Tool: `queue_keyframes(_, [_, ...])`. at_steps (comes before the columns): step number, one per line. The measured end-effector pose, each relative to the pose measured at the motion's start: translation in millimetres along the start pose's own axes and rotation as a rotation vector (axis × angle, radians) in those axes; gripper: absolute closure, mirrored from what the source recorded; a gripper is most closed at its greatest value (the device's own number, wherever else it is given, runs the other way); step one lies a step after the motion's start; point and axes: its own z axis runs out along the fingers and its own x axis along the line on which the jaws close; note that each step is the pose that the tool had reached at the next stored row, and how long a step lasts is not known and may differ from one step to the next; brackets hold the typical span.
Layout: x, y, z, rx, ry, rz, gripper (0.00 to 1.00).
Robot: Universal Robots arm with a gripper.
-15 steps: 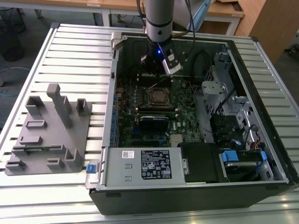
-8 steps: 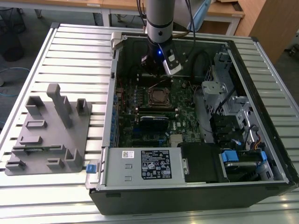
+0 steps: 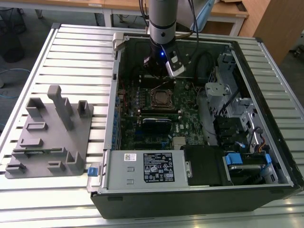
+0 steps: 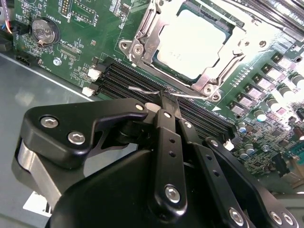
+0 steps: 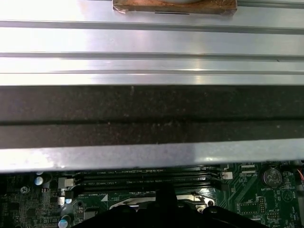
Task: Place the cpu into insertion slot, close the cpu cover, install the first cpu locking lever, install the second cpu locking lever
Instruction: 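Install the first cpu locking lever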
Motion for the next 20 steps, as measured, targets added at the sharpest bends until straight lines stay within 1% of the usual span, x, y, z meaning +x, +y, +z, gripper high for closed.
queue_keyframes(7, [-4.3, -0.1, 2.3, -0.0001, -0.0001, 0.000, 0.89])
queue_keyframes(16, [-4.5, -1.2, 8.5, 0.0001, 0.0000, 0.000, 0.89])
queue_keyframes(20, [-6.3, -1.2, 9.5, 0.0001, 0.0000, 0.000, 0.89])
